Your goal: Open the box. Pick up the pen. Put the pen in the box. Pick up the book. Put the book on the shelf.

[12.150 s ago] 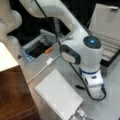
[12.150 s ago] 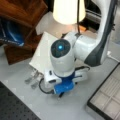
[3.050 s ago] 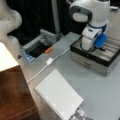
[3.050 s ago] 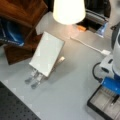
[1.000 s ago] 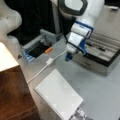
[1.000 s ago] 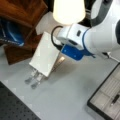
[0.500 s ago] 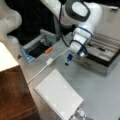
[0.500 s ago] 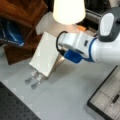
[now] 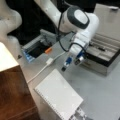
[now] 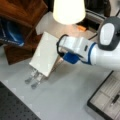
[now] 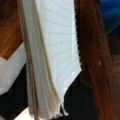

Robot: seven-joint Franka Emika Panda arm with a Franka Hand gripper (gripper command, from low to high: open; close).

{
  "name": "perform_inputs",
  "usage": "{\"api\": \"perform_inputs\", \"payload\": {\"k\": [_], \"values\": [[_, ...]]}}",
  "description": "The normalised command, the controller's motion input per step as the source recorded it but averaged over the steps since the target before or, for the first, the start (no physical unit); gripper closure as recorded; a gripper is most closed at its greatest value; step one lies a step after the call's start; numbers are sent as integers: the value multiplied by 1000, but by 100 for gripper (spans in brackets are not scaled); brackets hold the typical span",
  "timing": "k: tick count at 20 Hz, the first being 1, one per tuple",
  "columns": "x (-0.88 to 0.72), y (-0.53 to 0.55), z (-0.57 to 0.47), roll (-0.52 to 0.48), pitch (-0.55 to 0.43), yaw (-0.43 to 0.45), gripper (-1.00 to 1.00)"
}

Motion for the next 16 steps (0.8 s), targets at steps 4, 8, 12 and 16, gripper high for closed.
{"api": "perform_inputs", "payload": {"k": [4,8,12,16], "values": [[135,84,-101,-388,-130,-68,-100],[160,109,-130,-394,-154,-52,-100],[150,126,-175,-380,-169,-61,-100],[149,108,-287,-359,-192,-67,-100]]}}
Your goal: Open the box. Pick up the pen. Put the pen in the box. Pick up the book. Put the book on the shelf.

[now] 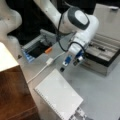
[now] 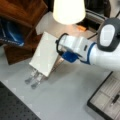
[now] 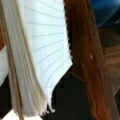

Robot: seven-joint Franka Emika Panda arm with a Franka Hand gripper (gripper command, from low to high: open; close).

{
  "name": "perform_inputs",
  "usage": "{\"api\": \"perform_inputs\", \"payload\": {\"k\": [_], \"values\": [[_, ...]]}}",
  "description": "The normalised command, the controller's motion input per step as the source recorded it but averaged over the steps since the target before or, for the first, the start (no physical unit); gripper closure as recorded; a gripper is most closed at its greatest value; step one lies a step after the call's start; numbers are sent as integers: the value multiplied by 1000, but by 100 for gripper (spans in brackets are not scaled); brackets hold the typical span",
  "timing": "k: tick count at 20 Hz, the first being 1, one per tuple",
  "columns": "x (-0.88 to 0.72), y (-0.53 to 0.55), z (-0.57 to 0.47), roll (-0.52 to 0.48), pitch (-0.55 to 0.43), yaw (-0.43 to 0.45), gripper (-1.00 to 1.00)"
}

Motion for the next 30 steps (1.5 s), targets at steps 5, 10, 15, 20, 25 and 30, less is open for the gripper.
{"api": "perform_inputs", "payload": {"k": [5,10,15,20,25,30], "values": [[147,89,-366,-364,-170,-76,-100],[152,65,-292,-406,-168,-43,-100],[119,65,-142,-433,-119,-28,-100],[99,46,-99,-411,-123,7,-100],[74,37,-118,-377,-110,42,100],[51,22,-144,-323,-114,70,100]]}}
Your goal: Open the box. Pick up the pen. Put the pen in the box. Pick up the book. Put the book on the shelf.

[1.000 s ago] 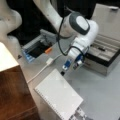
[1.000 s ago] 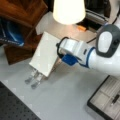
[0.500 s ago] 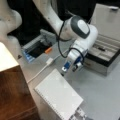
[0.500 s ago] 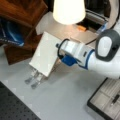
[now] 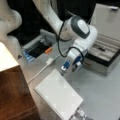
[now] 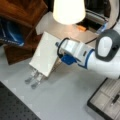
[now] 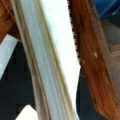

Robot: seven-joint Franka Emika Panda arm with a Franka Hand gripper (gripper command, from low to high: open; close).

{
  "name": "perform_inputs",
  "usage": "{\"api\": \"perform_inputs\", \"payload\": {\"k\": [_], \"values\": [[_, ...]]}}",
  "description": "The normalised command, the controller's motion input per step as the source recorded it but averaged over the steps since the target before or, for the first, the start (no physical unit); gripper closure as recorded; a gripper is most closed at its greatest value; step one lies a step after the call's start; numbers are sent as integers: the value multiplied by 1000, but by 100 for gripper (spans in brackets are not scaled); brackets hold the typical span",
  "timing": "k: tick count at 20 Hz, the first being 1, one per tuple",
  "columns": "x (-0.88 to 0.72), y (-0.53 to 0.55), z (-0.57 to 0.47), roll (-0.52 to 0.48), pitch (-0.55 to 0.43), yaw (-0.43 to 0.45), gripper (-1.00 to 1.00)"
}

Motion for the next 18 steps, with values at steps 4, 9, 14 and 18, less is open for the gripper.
{"api": "perform_inputs", "payload": {"k": [4,9,14,18], "values": [[41,5,-184,-296,-138,85,100],[25,21,-184,-287,-132,85,100],[6,50,-178,-271,-134,86,100],[-3,73,-168,-255,-135,84,100]]}}
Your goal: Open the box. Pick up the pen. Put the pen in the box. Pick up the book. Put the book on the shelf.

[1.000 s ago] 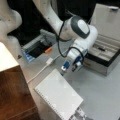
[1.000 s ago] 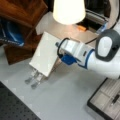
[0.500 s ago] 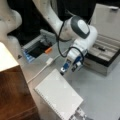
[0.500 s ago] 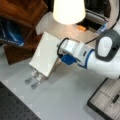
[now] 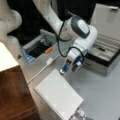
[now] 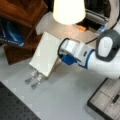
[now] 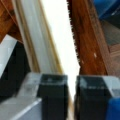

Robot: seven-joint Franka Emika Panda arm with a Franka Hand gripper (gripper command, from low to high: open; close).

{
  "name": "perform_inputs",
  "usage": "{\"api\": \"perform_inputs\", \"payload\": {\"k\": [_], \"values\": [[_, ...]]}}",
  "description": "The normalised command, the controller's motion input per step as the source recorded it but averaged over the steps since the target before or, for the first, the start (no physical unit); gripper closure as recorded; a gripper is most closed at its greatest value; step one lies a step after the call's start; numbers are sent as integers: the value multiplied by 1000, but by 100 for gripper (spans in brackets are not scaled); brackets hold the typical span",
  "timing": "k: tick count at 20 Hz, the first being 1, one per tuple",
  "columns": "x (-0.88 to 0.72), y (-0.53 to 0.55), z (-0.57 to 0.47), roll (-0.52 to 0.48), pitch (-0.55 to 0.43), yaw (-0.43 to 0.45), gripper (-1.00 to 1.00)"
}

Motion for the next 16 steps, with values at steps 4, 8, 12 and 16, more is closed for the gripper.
{"api": "perform_inputs", "payload": {"k": [4,8,12,16], "values": [[-32,83,-160,-260,-129,67,-100],[-54,55,-170,-243,-140,72,-100],[-70,40,-168,-240,-150,61,-100],[-68,13,-182,-237,-155,54,-100]]}}
